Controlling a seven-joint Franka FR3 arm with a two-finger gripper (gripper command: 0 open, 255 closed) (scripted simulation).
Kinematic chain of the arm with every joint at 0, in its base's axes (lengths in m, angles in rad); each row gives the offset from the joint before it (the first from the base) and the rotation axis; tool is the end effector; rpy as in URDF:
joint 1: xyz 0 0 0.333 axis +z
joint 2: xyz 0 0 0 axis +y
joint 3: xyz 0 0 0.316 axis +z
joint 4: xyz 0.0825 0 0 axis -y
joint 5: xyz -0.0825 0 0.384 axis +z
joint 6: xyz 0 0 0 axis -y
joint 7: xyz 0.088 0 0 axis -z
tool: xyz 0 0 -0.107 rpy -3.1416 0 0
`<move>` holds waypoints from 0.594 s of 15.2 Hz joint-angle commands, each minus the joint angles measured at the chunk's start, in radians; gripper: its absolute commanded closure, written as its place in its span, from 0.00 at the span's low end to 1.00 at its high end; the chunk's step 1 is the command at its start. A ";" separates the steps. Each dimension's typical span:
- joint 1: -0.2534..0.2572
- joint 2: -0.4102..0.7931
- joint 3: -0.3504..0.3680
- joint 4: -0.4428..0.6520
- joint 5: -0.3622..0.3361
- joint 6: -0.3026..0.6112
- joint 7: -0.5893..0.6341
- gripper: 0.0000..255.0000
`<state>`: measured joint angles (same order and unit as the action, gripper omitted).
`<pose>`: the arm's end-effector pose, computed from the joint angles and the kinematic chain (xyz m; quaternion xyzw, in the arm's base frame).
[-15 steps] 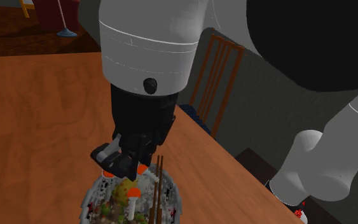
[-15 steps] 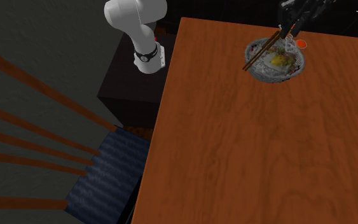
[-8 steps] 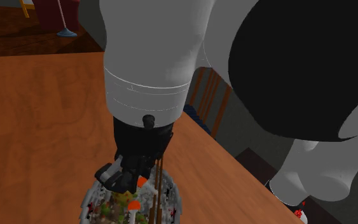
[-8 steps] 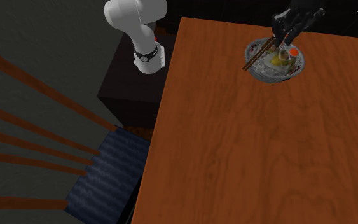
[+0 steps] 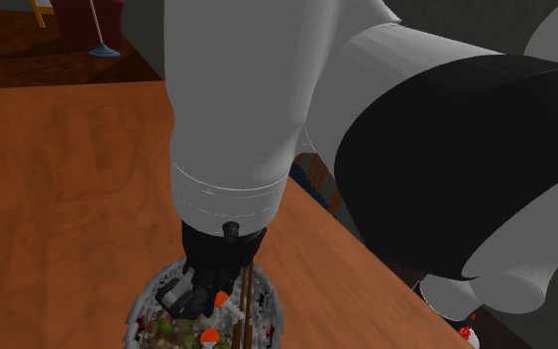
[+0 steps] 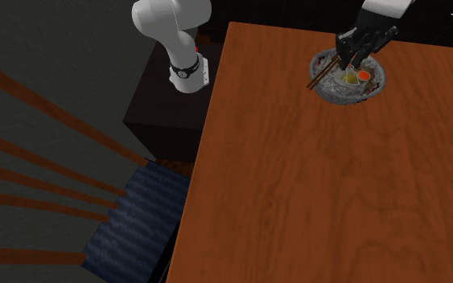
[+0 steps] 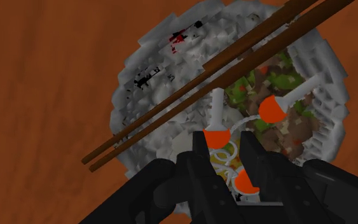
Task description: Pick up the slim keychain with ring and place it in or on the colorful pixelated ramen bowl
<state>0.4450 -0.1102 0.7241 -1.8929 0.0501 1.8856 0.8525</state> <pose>0.1969 0.5081 0.5430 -0.9878 -0.1506 -0.0306 0.0255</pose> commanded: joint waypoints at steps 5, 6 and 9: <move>0.000 0.001 0.000 -0.003 -0.001 0.004 0.000 1.00; 0.000 0.001 0.000 -0.003 -0.001 0.004 0.000 1.00; 0.000 0.001 0.000 -0.003 0.000 0.004 0.000 0.00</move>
<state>0.4446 -0.1095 0.7238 -1.8962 0.0496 1.8891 0.8522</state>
